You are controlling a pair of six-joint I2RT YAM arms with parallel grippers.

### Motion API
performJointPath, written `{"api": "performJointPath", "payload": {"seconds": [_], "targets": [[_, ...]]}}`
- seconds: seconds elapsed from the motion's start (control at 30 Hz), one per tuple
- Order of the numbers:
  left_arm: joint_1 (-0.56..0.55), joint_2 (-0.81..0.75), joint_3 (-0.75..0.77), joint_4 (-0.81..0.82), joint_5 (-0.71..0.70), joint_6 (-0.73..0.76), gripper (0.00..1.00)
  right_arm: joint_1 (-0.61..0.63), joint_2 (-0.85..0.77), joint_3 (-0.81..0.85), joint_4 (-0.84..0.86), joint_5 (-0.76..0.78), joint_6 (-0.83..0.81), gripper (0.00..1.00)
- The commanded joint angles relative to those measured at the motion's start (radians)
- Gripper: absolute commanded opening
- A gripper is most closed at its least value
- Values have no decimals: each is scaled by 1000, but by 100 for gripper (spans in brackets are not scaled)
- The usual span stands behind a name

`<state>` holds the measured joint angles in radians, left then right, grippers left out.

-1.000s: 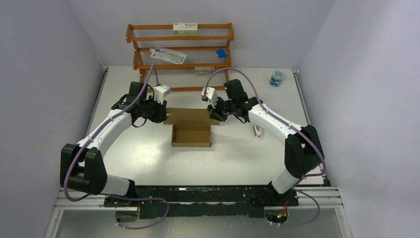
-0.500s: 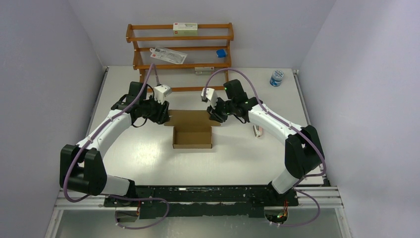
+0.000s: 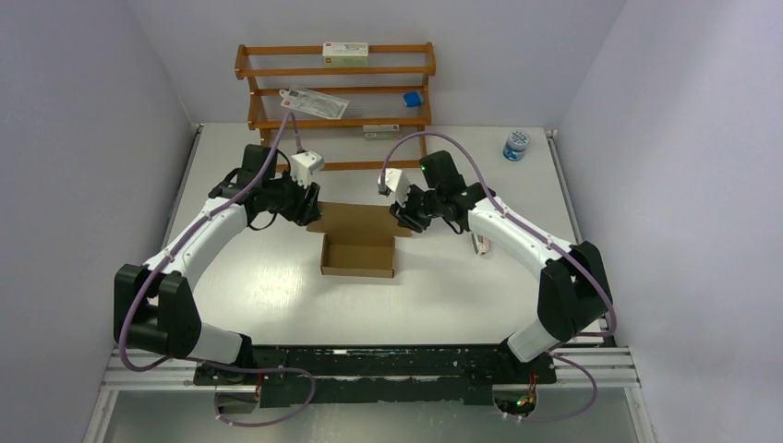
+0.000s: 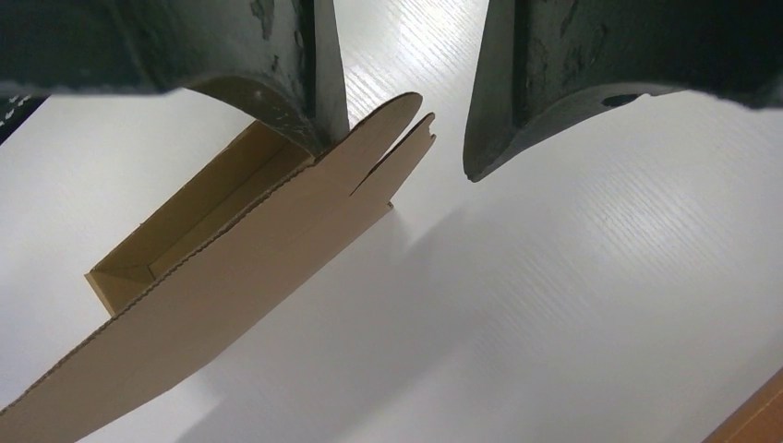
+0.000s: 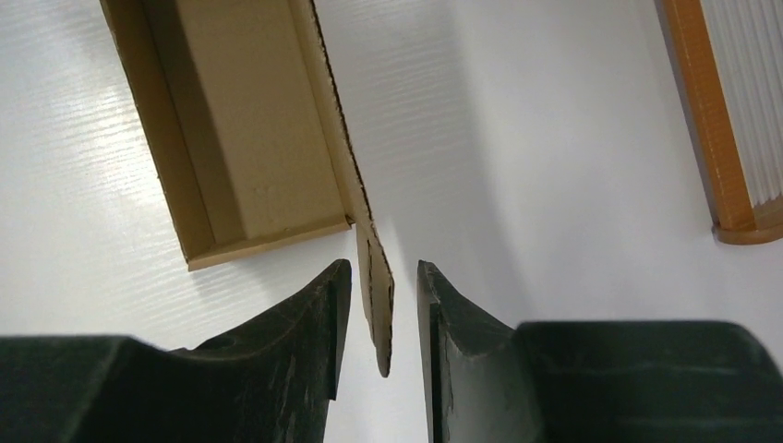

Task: Fold the paper box

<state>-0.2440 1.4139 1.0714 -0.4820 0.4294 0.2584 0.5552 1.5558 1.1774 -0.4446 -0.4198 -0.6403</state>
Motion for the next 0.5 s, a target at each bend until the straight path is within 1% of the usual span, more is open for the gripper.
{"api": "performJointPath", "payload": {"seconds": [0.0, 0.07, 0.23, 0.3, 0.4, 0.47], "targets": [[-18, 27, 36, -21, 58, 41, 54, 20, 19, 9, -38, 45, -21, 36], [-22, 32, 36, -22, 63, 48, 53, 22, 29, 15, -46, 48, -23, 34], [-27, 49, 41, -35, 80, 62, 52, 24, 26, 12, -37, 49, -24, 26], [-29, 49, 39, -36, 70, 62, 50, 22, 27, 12, -34, 47, -25, 18], [-33, 49, 35, -35, 61, 62, 42, 23, 31, 17, -37, 42, -25, 6], [-36, 49, 35, -38, 56, 64, 37, 23, 32, 17, -35, 34, -26, 2]]}}
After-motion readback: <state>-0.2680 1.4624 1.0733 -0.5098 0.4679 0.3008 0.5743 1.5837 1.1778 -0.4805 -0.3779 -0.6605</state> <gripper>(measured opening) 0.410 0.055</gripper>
